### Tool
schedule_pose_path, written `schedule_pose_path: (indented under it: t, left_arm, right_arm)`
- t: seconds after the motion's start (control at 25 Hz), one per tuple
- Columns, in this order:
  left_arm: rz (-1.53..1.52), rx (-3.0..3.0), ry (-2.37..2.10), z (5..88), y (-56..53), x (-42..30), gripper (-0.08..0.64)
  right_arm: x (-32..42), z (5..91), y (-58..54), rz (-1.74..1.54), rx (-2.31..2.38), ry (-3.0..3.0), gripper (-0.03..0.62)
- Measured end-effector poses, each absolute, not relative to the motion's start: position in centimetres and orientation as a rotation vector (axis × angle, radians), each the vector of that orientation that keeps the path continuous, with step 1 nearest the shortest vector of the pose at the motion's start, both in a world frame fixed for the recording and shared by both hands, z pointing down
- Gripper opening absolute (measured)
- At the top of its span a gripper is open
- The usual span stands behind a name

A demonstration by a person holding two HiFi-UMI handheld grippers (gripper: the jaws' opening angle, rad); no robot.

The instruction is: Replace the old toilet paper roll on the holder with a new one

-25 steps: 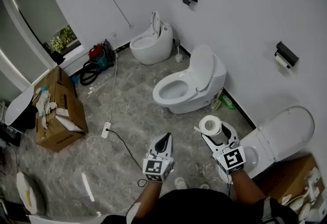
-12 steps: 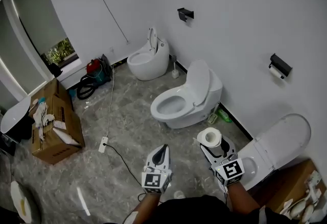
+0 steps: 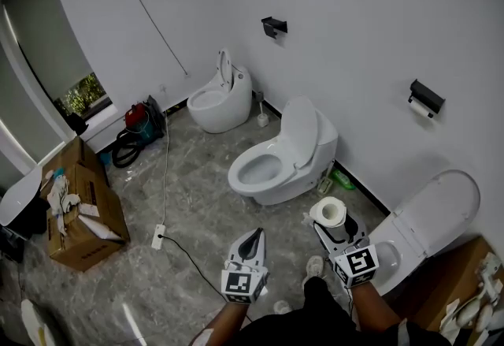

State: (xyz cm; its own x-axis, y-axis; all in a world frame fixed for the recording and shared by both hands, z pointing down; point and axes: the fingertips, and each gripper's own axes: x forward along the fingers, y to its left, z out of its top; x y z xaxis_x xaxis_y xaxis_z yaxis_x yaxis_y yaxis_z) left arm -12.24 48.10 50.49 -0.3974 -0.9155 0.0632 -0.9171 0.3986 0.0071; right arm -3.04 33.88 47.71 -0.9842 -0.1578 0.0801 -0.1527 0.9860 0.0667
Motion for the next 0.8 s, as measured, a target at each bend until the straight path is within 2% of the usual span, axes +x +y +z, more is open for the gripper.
schedule_pose_path:
  t: [0.36, 0.8]
  left_arm:
    - [0.044, 1.763, -2.552, 50.3, 42.0, -15.1, 0.006]
    - [0.096, 1.889, -2.402, 51.5, 29.5, -17.0, 0.006]
  right_arm:
    - [-4.4, 47.2, 28.7, -0.124, 0.32, -3.055, 0.275]
    - [-5.7, 48.5, 18.4, -0.075, 0.467, -3.037, 0.275]
